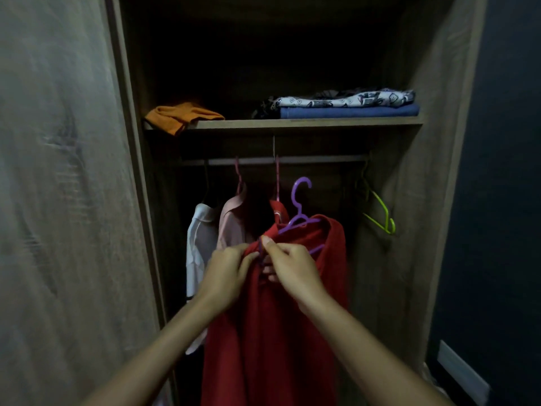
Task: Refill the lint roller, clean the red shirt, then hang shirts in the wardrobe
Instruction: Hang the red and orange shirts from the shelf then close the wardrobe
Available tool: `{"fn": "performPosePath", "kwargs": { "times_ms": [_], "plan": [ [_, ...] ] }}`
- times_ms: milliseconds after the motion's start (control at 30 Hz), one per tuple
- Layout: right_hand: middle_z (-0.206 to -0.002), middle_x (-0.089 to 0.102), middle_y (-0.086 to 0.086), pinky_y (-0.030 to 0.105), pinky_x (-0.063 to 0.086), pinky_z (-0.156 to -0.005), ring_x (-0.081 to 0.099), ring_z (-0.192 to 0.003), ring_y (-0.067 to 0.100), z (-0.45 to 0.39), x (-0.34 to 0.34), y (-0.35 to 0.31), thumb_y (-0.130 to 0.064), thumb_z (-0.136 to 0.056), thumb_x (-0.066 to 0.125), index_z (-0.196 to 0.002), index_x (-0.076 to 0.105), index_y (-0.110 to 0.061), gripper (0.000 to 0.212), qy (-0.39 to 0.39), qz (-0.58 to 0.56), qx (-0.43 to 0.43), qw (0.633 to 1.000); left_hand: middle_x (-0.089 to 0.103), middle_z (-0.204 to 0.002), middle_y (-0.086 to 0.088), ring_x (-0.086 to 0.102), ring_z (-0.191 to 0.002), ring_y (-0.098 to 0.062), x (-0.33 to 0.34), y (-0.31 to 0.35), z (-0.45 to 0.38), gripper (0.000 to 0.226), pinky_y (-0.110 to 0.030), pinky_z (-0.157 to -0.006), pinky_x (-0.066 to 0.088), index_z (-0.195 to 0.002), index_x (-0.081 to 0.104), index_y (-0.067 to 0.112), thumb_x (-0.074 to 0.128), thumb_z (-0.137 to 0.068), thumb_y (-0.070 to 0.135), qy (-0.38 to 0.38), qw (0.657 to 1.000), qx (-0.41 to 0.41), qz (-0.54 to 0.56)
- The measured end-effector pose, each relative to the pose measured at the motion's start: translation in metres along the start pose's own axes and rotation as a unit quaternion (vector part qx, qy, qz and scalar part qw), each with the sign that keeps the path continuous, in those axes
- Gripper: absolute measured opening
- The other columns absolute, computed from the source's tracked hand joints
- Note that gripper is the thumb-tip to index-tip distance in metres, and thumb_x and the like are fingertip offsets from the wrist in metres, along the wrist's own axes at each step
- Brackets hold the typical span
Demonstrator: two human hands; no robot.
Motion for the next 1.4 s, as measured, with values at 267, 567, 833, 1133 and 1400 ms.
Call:
{"fn": "performPosePath", "kwargs": {
  "times_ms": [267, 567, 833, 1133, 1400],
  "plan": [
    [-0.057, 0.057, 0.001, 0.044, 0.049, -0.069, 0.055, -0.062, 0.026, -0.022, -0.052, 0.028, -0.035, -0.075, 0.051, -0.061, 0.053, -0.011, 0.027, 0.163, 0.013, 0.048, 0.985, 0.069, -0.116, 0.004, 0.060, -0.115, -0.008, 0.056, 0.024, 0.003, 0.037, -0.026, -0.103, 0.042, -0.118, 0.066, 0.016, 0.054, -0.086, 0.030, -0.227, 0.914, -0.059, 0.330],
    [-0.095, 0.068, 0.017, 0.032, 0.047, -0.074, 0.064, -0.092, 0.034, -0.110, -0.075, 0.019, -0.012, -0.088, 0.045, -0.091, 0.064, -0.003, 0.022, 0.134, 0.165, 0.027, 0.977, 0.001, -0.160, -0.010, 0.006, -0.148, -0.027, 0.111, -0.028, -0.076, 0.056, -0.033, -0.119, 0.013, -0.147, 0.030, 0.011, 0.050, -0.095, 0.015, -0.065, 0.995, -0.052, 0.058],
    [-0.115, 0.065, 0.024, 0.033, 0.050, -0.083, 0.061, -0.108, 0.038, -0.204, -0.083, -0.004, -0.008, -0.089, 0.045, -0.107, 0.064, 0.006, 0.029, 0.093, 0.263, 0.039, 0.960, -0.018, -0.153, 0.000, -0.005, -0.147, -0.017, 0.149, -0.038, -0.118, 0.076, -0.019, -0.118, 0.006, -0.151, 0.000, 0.011, 0.037, -0.089, -0.012, -0.038, 0.993, -0.052, 0.102],
    [-0.124, 0.058, 0.022, 0.033, 0.049, -0.086, 0.059, -0.110, 0.035, -0.225, -0.072, 0.033, -0.004, -0.094, 0.040, -0.123, 0.053, 0.004, 0.032, 0.058, 0.262, 0.077, 0.960, -0.028, -0.154, -0.008, 0.031, -0.132, -0.034, 0.157, -0.042, -0.117, 0.092, -0.030, -0.097, 0.036, -0.147, -0.016, 0.010, 0.034, -0.077, -0.024, -0.061, 0.993, -0.064, 0.080],
    [-0.138, 0.052, 0.008, 0.040, 0.027, -0.116, 0.054, -0.122, 0.023, -0.160, -0.067, 0.081, 0.002, -0.087, 0.054, -0.154, -0.004, -0.015, 0.089, 0.076, 0.328, -0.102, 0.936, -0.026, -0.155, -0.004, 0.024, -0.139, -0.020, 0.155, -0.046, -0.100, 0.098, -0.015, -0.096, 0.033, -0.148, -0.012, 0.012, 0.036, -0.072, -0.026, -0.061, 0.993, -0.082, 0.053]
  ]
}}
Point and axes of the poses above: each hand's wrist, its own z-axis away from the middle knuckle, its own x-axis out of the palm, y = z × x, the point moved 6 cm from there along -z, towards the middle knuckle
